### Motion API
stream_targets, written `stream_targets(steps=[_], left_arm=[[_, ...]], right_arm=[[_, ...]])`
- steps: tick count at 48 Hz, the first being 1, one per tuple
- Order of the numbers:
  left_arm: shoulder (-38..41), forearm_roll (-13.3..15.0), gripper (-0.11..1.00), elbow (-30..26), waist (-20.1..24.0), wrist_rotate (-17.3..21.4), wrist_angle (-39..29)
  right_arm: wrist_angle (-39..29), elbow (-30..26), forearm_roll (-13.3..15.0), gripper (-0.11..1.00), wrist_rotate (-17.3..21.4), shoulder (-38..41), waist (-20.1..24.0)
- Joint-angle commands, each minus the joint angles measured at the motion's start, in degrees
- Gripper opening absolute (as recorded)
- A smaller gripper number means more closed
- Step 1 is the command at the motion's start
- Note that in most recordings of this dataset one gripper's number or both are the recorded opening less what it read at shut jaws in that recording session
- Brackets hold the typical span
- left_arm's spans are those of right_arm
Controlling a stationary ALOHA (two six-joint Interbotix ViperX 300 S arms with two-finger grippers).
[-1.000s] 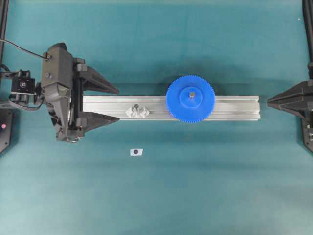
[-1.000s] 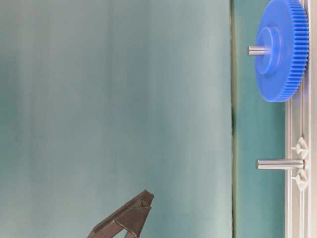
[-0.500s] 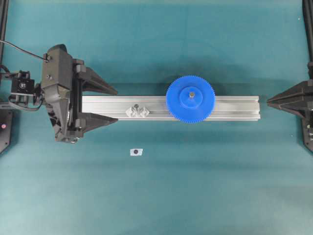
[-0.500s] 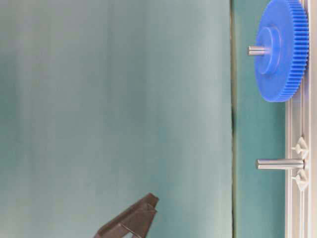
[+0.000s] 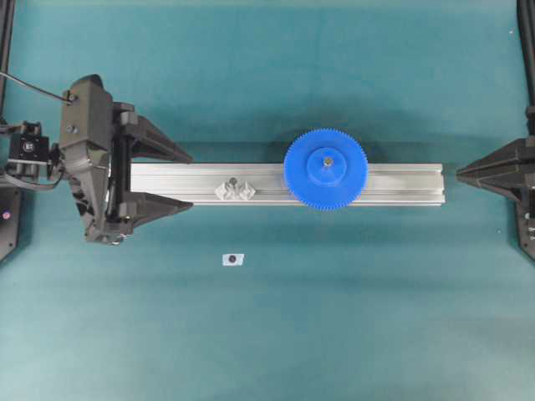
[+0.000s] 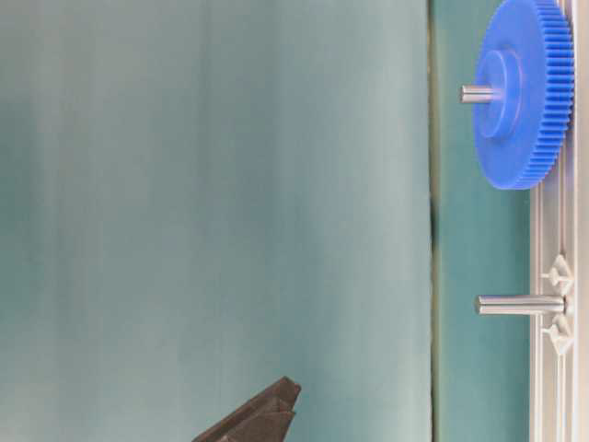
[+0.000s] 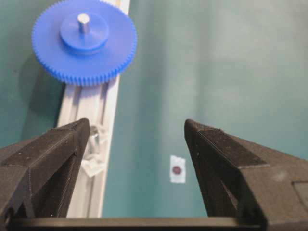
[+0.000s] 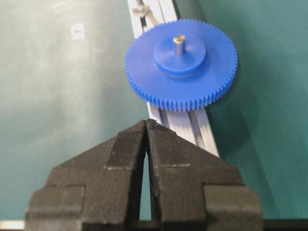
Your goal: Find the location of the shaft and insert the large gear.
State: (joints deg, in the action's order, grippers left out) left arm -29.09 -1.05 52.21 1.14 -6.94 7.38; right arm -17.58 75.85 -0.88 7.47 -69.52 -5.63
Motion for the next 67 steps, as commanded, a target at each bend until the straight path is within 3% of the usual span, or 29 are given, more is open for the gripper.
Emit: stream_targets(steps=[1, 67], left_arm=[[-0.70, -0.09, 0.81, -0.53, -0.09, 0.00, 0.44], [-3.43, -0.09, 0.81, 1.49, 0.18, -0.09, 0.44]], right_arm=[[0.44, -0.53, 0.00, 0.10, 0.53, 0.53, -0.09], [0.53, -0.26, 0.00, 0.10, 0.70, 0.53, -0.09]])
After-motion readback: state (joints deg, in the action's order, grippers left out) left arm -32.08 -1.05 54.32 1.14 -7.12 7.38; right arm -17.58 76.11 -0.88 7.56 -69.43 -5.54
